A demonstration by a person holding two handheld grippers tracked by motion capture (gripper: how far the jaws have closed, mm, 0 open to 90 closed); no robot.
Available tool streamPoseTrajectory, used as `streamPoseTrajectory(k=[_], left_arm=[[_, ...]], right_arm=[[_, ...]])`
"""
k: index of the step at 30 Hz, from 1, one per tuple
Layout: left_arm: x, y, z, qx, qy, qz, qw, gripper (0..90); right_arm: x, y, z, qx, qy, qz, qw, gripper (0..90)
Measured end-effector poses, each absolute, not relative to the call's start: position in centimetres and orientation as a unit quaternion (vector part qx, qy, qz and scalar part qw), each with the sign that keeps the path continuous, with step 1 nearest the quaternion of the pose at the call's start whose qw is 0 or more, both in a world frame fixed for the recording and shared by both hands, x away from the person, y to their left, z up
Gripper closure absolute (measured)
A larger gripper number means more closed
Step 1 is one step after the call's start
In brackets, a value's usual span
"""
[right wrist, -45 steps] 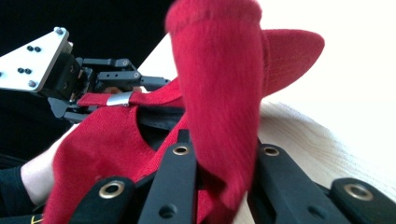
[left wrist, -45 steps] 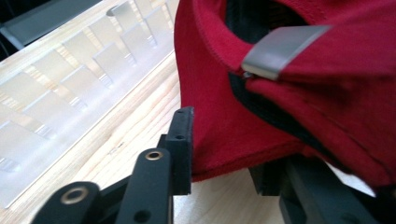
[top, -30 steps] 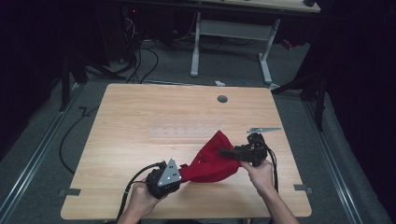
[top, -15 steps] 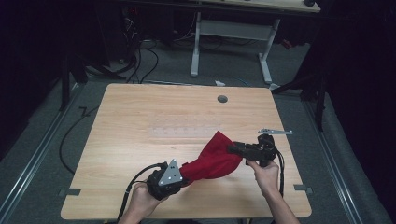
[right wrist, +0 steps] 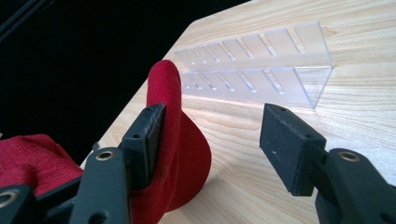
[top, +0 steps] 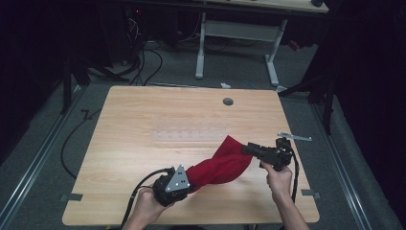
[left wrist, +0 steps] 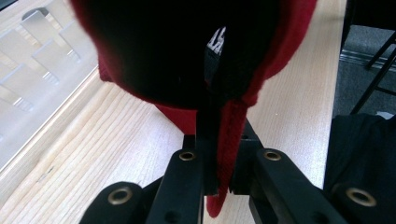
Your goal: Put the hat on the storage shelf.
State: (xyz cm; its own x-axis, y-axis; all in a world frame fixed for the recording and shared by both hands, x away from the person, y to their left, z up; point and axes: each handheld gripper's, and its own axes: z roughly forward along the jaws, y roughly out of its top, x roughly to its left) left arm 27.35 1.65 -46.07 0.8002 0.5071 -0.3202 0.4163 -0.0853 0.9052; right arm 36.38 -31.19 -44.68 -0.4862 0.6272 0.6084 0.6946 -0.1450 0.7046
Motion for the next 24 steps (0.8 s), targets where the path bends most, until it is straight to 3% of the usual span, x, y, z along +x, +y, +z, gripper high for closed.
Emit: streamPoseTrajectory(k=[6, 12, 24], left_arm=[[26.9, 1.2, -46.0, 0.746, 0.301, 0.045, 0.593, 85.4], [27.4, 2.3, -45.8, 0.728, 0.323, 0.046, 0.603, 85.3], [29.4, 4.5, -43.4, 0.675, 0.367, 0.048, 0.638, 85.3]], right_arm=[[36.5, -32.3, -44.6, -0.527, -0.603, -0.598, 0.03, 40.6], [36.2, -33.9, -44.4, -0.548, -0.596, -0.586, -0.033, 39.2], [35.4, -33.2, -49.6, -0.572, -0.659, -0.482, -0.083, 39.1]])
